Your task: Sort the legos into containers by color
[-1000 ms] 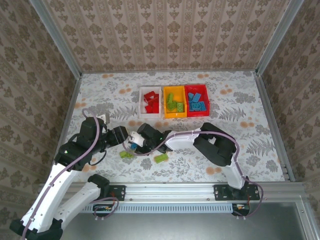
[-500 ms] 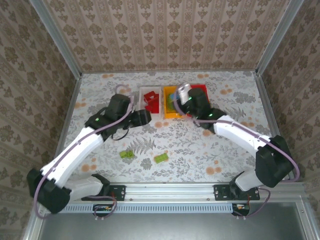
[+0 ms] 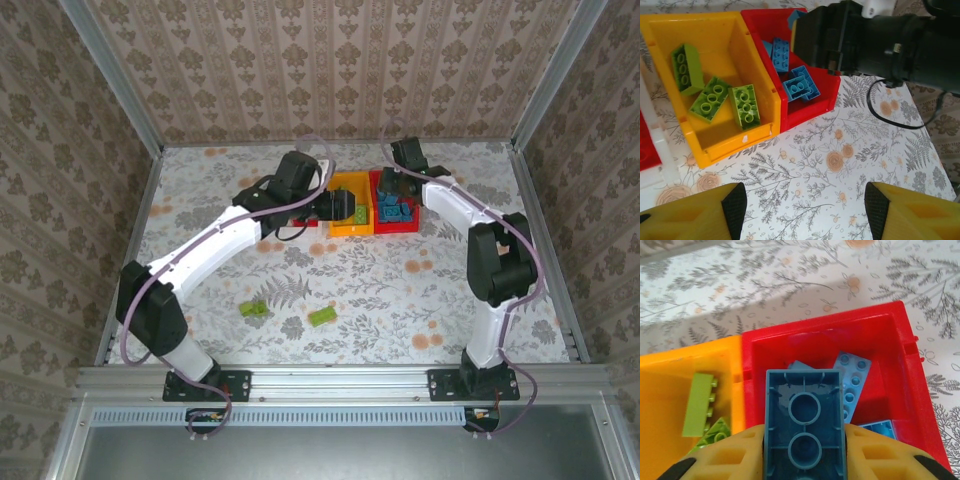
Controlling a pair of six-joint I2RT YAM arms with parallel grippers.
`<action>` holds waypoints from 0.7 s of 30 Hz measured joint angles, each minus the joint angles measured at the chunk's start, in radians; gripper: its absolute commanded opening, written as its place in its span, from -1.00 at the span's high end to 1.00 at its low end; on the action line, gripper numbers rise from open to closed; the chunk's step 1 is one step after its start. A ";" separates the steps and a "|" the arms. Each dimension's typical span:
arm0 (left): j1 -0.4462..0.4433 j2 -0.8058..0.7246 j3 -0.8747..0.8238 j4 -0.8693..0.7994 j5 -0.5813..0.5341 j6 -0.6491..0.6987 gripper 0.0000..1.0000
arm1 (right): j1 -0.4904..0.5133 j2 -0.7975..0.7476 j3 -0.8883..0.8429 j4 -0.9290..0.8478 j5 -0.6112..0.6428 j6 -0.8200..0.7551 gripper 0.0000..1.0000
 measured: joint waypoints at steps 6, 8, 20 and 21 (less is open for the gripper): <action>-0.013 0.017 0.016 -0.027 0.011 0.051 -0.36 | -0.011 0.076 0.065 -0.073 -0.001 0.063 -0.01; -0.014 0.017 0.015 -0.056 0.014 0.080 -0.36 | -0.011 0.079 0.065 -0.086 -0.002 0.074 -0.06; -0.095 -0.027 -0.162 -0.307 -0.011 0.398 -0.55 | 0.026 -0.096 -0.044 -0.031 0.006 0.031 -0.29; -0.124 -0.031 -0.177 -0.327 -0.024 0.434 -0.55 | 0.041 -0.166 -0.100 0.008 0.006 0.018 -0.32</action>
